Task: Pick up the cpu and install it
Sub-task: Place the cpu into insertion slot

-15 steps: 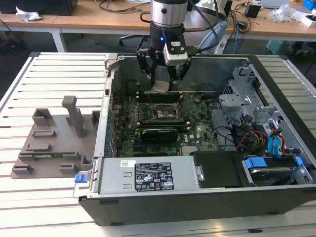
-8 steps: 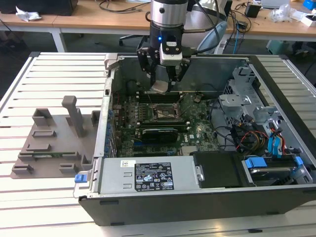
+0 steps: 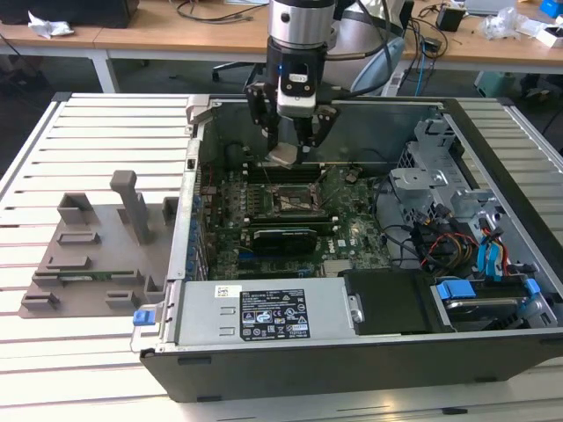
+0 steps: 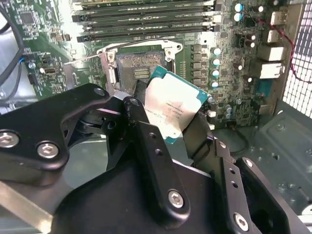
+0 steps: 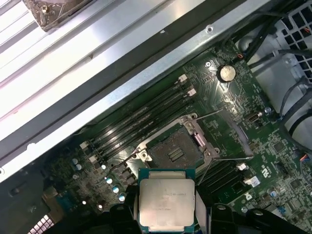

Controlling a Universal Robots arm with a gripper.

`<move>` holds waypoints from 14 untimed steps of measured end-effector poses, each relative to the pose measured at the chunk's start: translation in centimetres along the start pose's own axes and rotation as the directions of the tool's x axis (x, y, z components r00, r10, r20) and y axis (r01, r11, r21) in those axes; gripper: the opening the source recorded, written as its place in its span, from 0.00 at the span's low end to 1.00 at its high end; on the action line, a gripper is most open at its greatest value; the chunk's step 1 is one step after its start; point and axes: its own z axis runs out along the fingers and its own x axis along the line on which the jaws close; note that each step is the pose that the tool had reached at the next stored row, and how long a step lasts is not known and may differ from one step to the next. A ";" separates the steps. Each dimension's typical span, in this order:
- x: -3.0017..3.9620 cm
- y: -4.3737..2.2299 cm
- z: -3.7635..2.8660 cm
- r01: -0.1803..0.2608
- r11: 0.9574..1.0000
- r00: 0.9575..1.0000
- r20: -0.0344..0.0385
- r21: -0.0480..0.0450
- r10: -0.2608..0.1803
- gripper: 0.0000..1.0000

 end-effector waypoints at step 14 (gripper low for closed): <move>0.00 0.00 0.01 -0.207 0.978 0.978 -0.013 0.005 0.207 0.55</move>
